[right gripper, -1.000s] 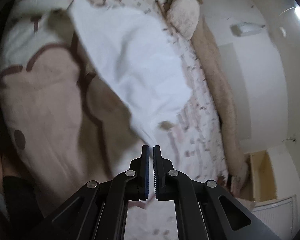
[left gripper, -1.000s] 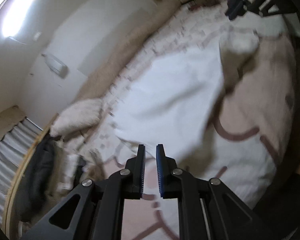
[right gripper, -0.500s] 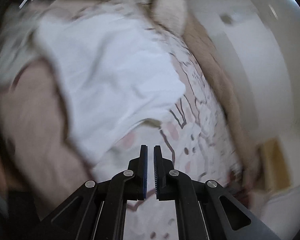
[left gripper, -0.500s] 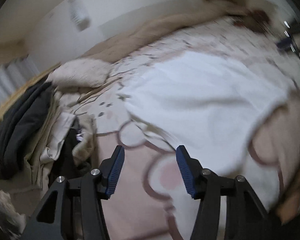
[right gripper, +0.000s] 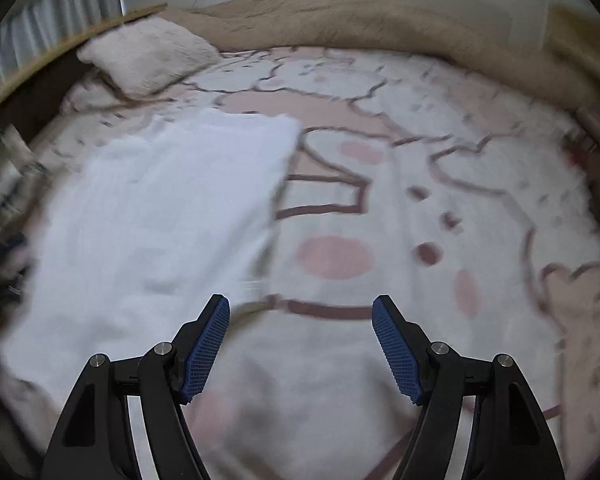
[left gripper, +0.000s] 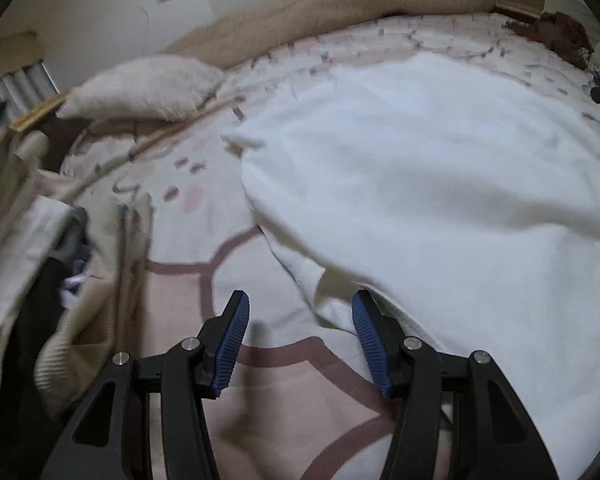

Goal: Fold clothes
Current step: 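Move both tools over the flattened T-shirt toward its edge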

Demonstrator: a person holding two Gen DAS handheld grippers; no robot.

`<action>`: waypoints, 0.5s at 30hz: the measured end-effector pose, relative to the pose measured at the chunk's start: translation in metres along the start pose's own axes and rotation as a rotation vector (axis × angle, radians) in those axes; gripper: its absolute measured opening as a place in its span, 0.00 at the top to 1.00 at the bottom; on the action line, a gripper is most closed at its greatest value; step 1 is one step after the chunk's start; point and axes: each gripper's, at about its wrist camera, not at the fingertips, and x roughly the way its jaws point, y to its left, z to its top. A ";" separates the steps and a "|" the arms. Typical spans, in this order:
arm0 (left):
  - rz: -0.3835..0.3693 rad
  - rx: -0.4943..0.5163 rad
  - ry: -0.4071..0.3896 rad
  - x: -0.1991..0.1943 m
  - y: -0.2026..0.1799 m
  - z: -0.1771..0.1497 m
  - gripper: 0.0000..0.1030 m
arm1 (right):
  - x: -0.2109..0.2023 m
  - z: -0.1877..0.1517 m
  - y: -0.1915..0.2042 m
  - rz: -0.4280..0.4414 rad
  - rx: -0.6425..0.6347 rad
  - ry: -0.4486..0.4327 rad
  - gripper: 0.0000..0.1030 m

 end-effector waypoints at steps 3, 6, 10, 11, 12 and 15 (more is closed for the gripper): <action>0.022 -0.048 0.021 0.004 0.008 0.004 0.47 | 0.003 -0.013 0.032 -0.213 -0.260 -0.107 0.28; 0.073 -0.129 0.045 0.009 0.021 0.004 0.40 | 0.012 -0.030 0.068 -0.324 -0.511 -0.157 0.28; 0.186 -0.254 0.025 0.001 0.042 -0.006 0.37 | 0.029 -0.040 0.095 -0.345 -0.646 -0.169 0.28; 0.225 -0.293 0.015 -0.002 0.049 -0.010 0.38 | 0.032 -0.042 0.098 -0.350 -0.666 -0.170 0.28; 0.264 -0.331 0.005 -0.006 0.055 -0.014 0.38 | 0.034 -0.043 0.101 -0.360 -0.685 -0.177 0.28; 0.226 -0.420 -0.022 -0.015 0.073 -0.022 0.47 | 0.032 -0.044 0.106 -0.403 -0.700 -0.221 0.28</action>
